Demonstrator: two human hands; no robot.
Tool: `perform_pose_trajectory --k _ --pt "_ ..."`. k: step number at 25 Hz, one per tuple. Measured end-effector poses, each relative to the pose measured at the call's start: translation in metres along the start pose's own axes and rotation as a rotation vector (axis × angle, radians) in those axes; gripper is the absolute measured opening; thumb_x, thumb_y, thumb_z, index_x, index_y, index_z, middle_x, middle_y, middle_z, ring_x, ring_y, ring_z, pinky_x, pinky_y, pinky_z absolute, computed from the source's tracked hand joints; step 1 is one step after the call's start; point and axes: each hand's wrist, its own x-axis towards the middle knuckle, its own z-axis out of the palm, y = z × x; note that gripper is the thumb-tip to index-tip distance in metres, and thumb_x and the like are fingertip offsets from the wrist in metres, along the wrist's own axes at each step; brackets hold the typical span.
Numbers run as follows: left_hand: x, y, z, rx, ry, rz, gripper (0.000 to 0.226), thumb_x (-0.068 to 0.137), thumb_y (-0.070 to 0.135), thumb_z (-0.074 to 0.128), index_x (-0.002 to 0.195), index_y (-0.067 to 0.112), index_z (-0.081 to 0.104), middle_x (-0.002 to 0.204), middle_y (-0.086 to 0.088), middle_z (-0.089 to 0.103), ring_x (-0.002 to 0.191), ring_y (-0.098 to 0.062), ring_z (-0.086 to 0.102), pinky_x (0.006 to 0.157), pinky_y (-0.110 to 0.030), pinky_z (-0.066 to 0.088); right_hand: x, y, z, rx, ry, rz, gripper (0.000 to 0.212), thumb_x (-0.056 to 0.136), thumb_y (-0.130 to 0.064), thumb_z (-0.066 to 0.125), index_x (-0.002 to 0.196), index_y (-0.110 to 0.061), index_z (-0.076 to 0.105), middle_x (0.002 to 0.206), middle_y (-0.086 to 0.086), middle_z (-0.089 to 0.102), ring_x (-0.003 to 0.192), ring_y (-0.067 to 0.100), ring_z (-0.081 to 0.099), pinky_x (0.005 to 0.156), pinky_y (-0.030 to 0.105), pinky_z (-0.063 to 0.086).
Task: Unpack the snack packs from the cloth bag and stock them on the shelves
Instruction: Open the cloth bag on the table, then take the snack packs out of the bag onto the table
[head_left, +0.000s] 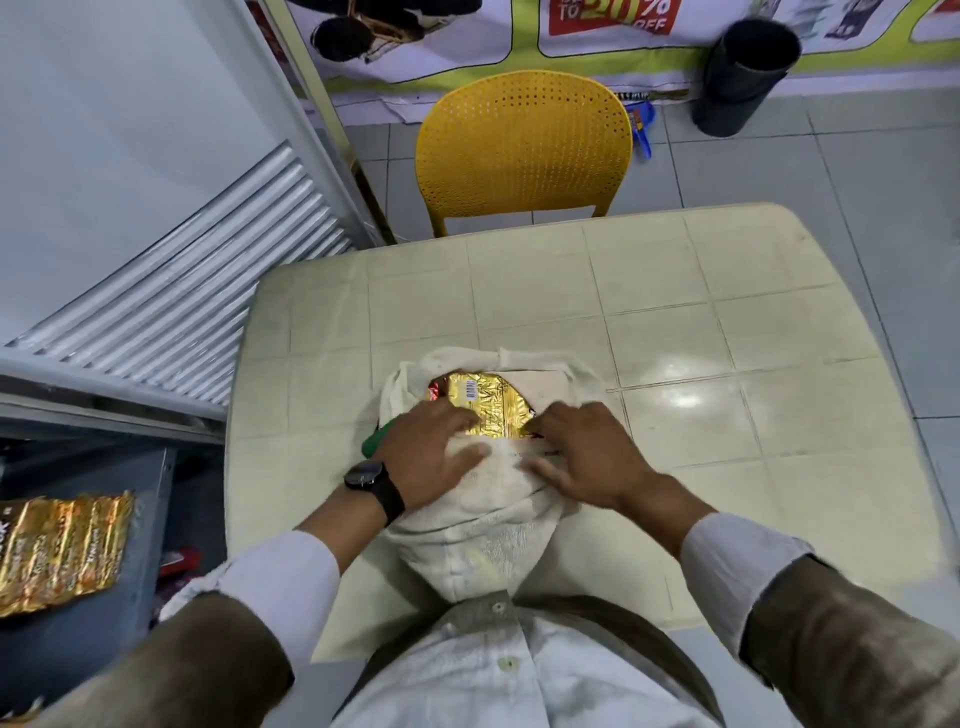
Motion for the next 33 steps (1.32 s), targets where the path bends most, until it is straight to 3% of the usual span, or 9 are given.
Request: perform_pose_trajectory --k 3,6,10,14,18,22,26,29,33 --pt "-0.053 -0.006 0.030 0.111 -0.087 0.026 0.062 0.088 0.072 0.048 0.132 0.028 0.054 0.122 0.005 0.053 0.107 -0.016 0.054 0.091 -0.038 0.046 -0.045 -0.006 0.026 -0.077 -0.107 -0.020 0.038 0.091 -0.057 0.054 0.113 -0.026 0.061 0.098 -0.001 0.066 0.085 0.023 0.064 0.081 0.041 0.046" --pt "-0.094 -0.008 0.055 0.102 -0.076 0.074 0.046 0.094 0.063 0.046 0.121 0.027 0.057 0.116 0.006 0.054 0.101 -0.016 0.056 0.086 -0.033 0.045 -0.087 -0.008 0.047 -0.056 -0.125 -0.054 0.022 0.094 -0.046 0.056 0.099 -0.025 0.062 0.089 -0.001 0.064 0.082 0.023 0.061 0.078 0.040 0.044" --pt "-0.104 -0.006 0.066 0.033 -0.024 0.050 0.037 0.099 0.054 0.042 0.106 0.023 0.061 0.106 0.005 0.056 0.093 -0.015 0.057 0.078 -0.033 0.048 -0.102 -0.009 0.056 -0.050 -0.324 0.128 0.029 0.088 -0.040 0.053 0.109 -0.027 0.068 0.105 -0.001 0.073 0.098 0.024 0.067 0.087 0.038 0.045" --pt "-0.079 0.002 0.049 -0.258 0.157 -0.210 0.033 0.096 0.054 0.048 0.099 0.026 0.065 0.097 0.009 0.063 0.085 -0.008 0.061 0.076 -0.033 0.053 -0.077 -0.016 0.042 0.259 -0.062 0.607 0.028 0.083 -0.020 0.057 0.100 -0.021 0.080 0.100 0.003 0.079 0.092 0.027 0.072 0.072 0.026 0.046" --pt "-0.044 0.017 0.036 -0.655 0.129 -0.548 0.047 0.099 0.039 0.058 0.141 0.019 0.052 0.136 -0.003 0.062 0.120 -0.019 0.061 0.106 -0.038 0.048 -0.045 -0.024 0.027 0.530 0.053 0.902 0.030 0.082 -0.021 0.063 0.107 -0.016 0.079 0.114 0.009 0.075 0.105 0.030 0.068 0.080 0.027 0.047" --pt "-0.039 0.028 0.038 -0.796 0.028 -0.625 0.060 0.104 0.036 0.049 0.157 0.014 0.032 0.160 -0.006 0.039 0.146 -0.023 0.039 0.120 -0.039 0.031 -0.039 -0.043 0.031 0.437 -0.004 0.875 0.021 0.082 -0.025 0.059 0.094 -0.012 0.070 0.100 0.013 0.064 0.095 0.034 0.063 0.067 0.031 0.042" --pt "-0.056 0.038 0.039 -0.846 0.041 -0.600 0.059 0.106 0.034 0.046 0.158 0.015 0.028 0.162 -0.003 0.035 0.149 -0.022 0.034 0.118 -0.033 0.028 -0.048 -0.067 0.029 0.652 0.051 0.894 0.012 0.088 -0.023 0.063 0.099 -0.017 0.064 0.079 -0.011 0.056 0.085 0.025 0.059 0.057 0.026 0.034" --pt "-0.074 0.042 0.025 -0.910 0.160 -0.572 0.052 0.104 0.039 0.049 0.151 0.017 0.045 0.152 -0.003 0.051 0.140 -0.018 0.047 0.114 -0.030 0.035 -0.061 -0.082 0.016 0.710 0.166 0.894 0.022 0.093 -0.028 0.064 0.112 -0.021 0.071 0.089 -0.011 0.061 0.093 0.022 0.063 0.072 0.029 0.040" --pt "-0.099 0.048 -0.008 -0.914 0.327 -0.424 0.062 0.090 0.075 0.042 0.119 0.029 0.071 0.124 0.003 0.063 0.116 -0.010 0.062 0.100 -0.030 0.047 -0.078 -0.104 -0.002 0.713 0.365 0.774 0.038 0.092 -0.052 0.064 0.114 -0.025 0.076 0.102 -0.008 0.074 0.096 0.011 0.068 0.083 0.032 0.053"
